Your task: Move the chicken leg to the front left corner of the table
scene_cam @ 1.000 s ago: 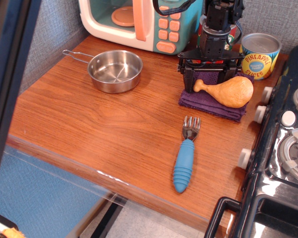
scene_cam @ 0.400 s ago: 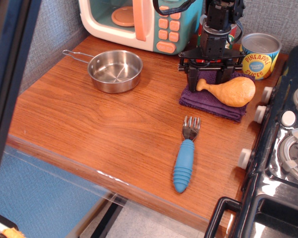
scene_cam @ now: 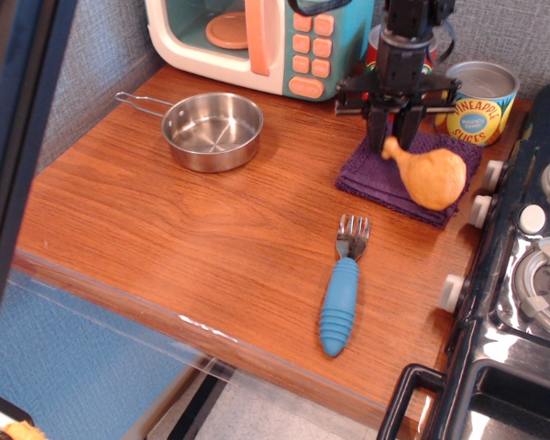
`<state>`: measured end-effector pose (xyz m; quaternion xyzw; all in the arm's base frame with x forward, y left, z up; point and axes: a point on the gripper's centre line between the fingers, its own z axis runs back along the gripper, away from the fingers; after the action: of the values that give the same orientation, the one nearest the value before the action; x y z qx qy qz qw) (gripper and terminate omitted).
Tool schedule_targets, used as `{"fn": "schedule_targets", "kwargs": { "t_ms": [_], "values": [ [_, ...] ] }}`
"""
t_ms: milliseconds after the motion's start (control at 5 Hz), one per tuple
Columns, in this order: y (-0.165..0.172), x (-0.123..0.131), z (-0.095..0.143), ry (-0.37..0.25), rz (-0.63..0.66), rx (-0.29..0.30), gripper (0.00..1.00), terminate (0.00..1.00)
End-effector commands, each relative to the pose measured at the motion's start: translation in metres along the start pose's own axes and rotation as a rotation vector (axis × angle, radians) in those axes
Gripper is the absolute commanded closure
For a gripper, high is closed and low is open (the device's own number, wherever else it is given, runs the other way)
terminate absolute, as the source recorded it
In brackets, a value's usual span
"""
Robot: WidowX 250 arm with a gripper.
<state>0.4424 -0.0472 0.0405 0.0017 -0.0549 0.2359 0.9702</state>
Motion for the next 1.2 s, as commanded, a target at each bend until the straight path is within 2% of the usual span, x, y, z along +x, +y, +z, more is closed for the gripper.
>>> {"fn": "schedule_targets", "kwargs": {
  "t_ms": [0, 200, 400, 800, 1000],
  "values": [
    [-0.006, 0.039, 0.053, -0.110, -0.040, -0.107, 1.00, 0.00],
    [-0.003, 0.043, 0.071, -0.138, -0.064, -0.144, 1.00, 0.00],
    [0.020, 0.038, 0.092, -0.145, -0.120, -0.158, 1.00, 0.00],
    [0.116, 0.019, 0.114, -0.060, -0.311, -0.119, 1.00, 0.00],
    [0.170, 0.014, 0.114, -0.054, -0.409, -0.048, 1.00, 0.00]
  ]
}}
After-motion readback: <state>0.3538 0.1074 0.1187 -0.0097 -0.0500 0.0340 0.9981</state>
